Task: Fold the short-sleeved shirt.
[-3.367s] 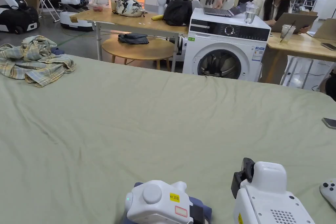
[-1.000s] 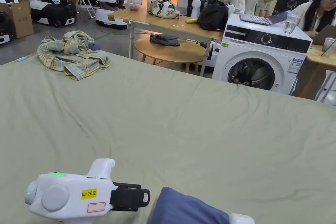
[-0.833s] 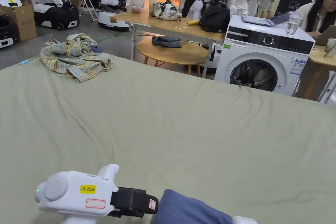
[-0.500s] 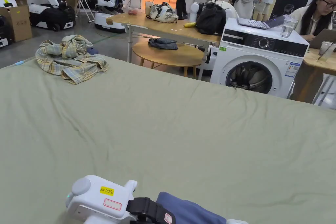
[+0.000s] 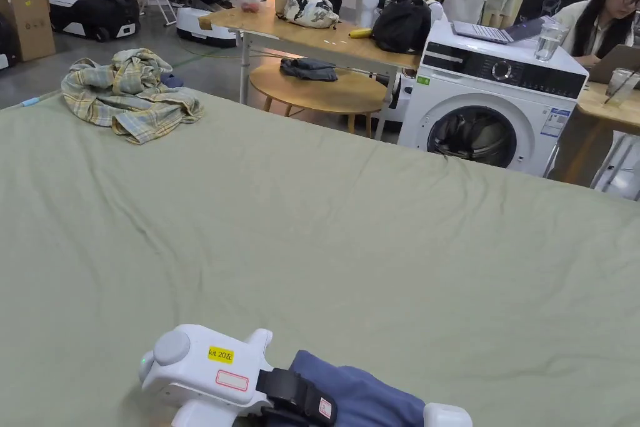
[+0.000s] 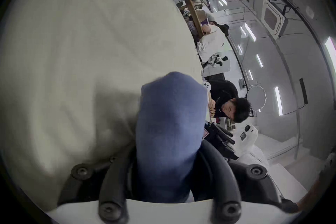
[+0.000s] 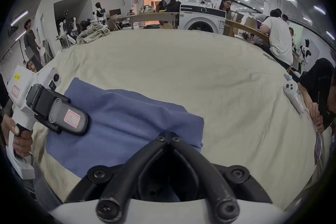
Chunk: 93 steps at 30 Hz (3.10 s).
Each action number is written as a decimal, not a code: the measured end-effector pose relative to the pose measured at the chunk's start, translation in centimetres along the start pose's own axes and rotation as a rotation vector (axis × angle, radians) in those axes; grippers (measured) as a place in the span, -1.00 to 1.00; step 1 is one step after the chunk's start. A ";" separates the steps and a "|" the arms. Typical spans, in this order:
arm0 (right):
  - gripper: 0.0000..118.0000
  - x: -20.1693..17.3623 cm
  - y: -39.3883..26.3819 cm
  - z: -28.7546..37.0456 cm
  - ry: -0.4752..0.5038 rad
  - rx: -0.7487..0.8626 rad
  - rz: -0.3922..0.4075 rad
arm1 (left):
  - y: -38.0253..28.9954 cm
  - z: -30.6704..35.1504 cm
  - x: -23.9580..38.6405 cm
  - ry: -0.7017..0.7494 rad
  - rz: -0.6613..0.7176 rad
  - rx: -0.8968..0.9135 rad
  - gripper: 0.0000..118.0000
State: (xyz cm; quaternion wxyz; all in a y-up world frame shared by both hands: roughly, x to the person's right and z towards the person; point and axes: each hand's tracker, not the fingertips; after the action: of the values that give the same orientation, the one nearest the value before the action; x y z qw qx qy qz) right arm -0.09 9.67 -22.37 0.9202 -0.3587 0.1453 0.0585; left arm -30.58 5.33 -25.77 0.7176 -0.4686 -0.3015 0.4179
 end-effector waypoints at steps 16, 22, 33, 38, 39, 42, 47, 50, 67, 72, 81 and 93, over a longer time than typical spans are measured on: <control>-1.00 -2.7 7.0 1.1 -0.029 0.190 0.099 | 1.7 8.5 3.6 0.078 0.028 0.051 -0.55; -1.00 -6.5 8.2 0.3 -0.011 0.164 0.137 | 2.8 18.5 4.6 0.199 -0.025 0.109 -0.55; -1.00 -11.4 8.1 0.3 0.092 0.177 0.154 | 4.4 36.7 -1.2 0.470 0.086 0.192 -0.55; -1.00 -11.5 8.3 0.4 0.097 0.184 0.156 | 4.5 42.3 -3.0 0.582 0.174 0.230 -0.55; -1.00 -11.5 8.4 0.4 0.093 0.182 0.159 | 4.6 43.3 -3.4 0.610 0.183 0.234 -0.55; -1.00 -11.5 8.5 0.3 0.088 0.179 0.162 | 4.7 44.7 -3.7 0.723 0.219 0.251 -0.55; -1.00 -11.3 8.5 0.1 0.079 0.172 0.160 | 4.9 44.2 -5.4 0.798 0.261 0.218 -0.55; -1.00 -11.2 8.4 0.0 0.076 0.170 0.159 | 5.4 44.0 -6.4 0.869 0.273 0.225 -0.43; -1.00 -8.2 9.0 0.9 0.051 0.200 0.109 | 5.2 42.3 2.8 1.060 -0.090 0.418 -0.13; -1.00 -6.1 9.1 1.3 0.018 0.215 0.082 | 3.3 32.6 4.2 0.977 -0.264 0.456 -0.13; -1.00 -1.0 9.3 1.8 -0.079 0.239 -0.005 | -0.1 17.0 7.7 0.853 -0.533 0.704 -0.13; -1.00 3.8 9.7 3.6 -0.159 0.396 -0.087 | -1.9 4.7 13.9 0.863 -0.735 0.936 -0.36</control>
State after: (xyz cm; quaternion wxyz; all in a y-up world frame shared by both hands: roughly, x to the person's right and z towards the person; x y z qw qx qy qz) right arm 2.27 19.22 -27.28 0.9829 -0.1714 0.0654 0.0169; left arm -27.32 19.15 -21.71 0.9912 -0.1047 0.0801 0.0138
